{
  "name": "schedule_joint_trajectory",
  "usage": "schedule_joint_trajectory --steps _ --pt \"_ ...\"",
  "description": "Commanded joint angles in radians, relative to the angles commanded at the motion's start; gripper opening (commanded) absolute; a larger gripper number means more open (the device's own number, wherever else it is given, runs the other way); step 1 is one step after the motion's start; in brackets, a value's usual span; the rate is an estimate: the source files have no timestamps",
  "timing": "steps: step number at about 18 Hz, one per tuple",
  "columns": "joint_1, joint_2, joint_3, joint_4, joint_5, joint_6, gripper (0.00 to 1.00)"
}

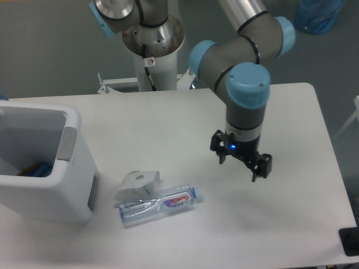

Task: Place the trash in the trash can
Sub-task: 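Move the gripper over the clear water bottle and lower it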

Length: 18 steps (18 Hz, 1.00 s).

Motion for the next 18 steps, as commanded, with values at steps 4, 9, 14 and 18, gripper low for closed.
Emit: schedule_joint_trajectory --steps 4,9,14,18 --pt "-0.04 0.002 0.008 0.0 -0.005 -0.041 1.0" --pt "-0.081 0.002 0.037 0.0 -0.026 -0.147 1.0" --pt "-0.091 -0.006 0.074 0.008 -0.081 -0.333 1.0" --pt "-0.104 -0.009 0.09 0.011 -0.118 -0.46 1.0"
